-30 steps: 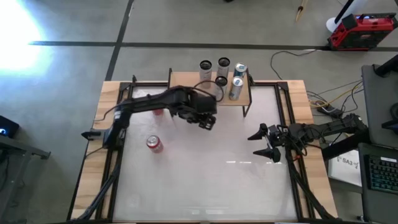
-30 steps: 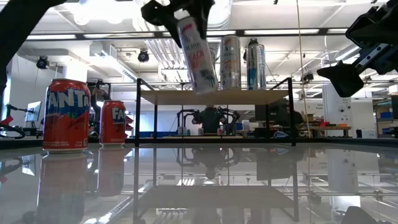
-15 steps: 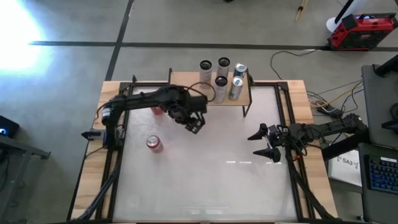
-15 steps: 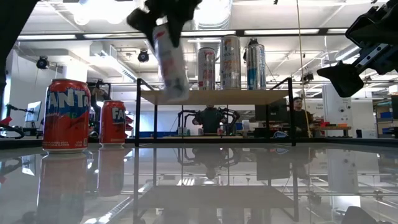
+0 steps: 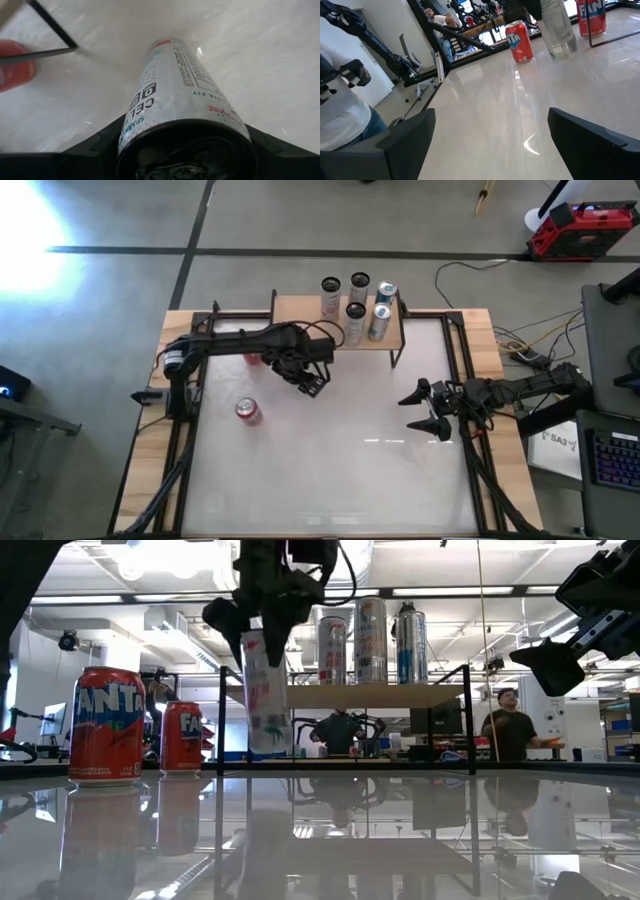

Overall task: Place canned beverage on shelf
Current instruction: Put the white pink soda can on the shelf aligned with the other white pink soda can

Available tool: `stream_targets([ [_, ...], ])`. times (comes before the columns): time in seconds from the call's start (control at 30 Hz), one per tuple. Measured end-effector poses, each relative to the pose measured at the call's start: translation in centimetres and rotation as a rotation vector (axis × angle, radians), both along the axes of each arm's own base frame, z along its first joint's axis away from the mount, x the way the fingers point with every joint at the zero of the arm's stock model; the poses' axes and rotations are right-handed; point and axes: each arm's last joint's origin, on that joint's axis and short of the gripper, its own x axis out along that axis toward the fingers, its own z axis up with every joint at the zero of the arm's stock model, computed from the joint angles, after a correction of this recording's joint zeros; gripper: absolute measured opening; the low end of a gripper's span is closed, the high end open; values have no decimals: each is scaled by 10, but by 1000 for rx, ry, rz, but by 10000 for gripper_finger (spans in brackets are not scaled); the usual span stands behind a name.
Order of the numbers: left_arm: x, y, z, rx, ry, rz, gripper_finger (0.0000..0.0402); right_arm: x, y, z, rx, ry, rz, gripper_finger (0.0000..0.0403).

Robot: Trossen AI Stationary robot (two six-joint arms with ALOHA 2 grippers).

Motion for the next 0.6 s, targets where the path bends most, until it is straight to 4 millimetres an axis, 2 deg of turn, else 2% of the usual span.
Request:
stream_targets([
  [0.4, 1, 2, -21, -4, 9, -6, 247, 0, 0, 0, 0, 0, 0, 370],
  [0.6, 3, 2, -26, -4, 1, -14, 247, 0, 0, 0, 0, 0, 0, 370],
])
